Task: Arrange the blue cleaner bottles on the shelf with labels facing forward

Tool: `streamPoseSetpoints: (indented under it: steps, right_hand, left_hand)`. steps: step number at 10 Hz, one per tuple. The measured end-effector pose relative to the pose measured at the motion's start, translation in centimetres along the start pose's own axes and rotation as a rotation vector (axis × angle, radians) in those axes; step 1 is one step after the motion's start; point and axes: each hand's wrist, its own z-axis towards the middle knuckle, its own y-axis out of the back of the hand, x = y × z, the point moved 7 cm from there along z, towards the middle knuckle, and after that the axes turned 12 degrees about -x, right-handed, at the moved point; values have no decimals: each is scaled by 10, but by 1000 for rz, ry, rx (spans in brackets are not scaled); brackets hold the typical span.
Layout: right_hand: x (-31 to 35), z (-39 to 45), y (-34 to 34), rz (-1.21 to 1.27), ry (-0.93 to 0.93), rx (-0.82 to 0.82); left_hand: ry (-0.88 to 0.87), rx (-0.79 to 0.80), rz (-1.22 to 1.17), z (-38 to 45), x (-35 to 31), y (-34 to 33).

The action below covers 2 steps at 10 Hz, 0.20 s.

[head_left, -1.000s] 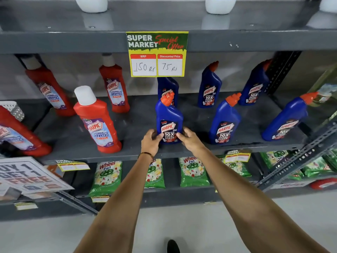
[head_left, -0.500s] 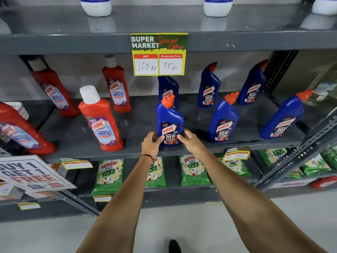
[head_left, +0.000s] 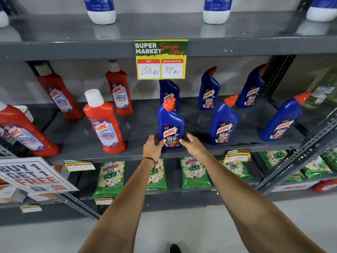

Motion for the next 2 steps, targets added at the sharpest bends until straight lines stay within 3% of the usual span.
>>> streamPoseSetpoints:
  steps: [1, 2]
  right_hand:
    - [5, -11, 8, -147, 86, -86]
    - [20, -30, 17, -362, 296, -247]
  left_hand:
    - [-53, -53, 143, -10, -4, 10]
    - [-230, -176, 316, -22, -15, 23]
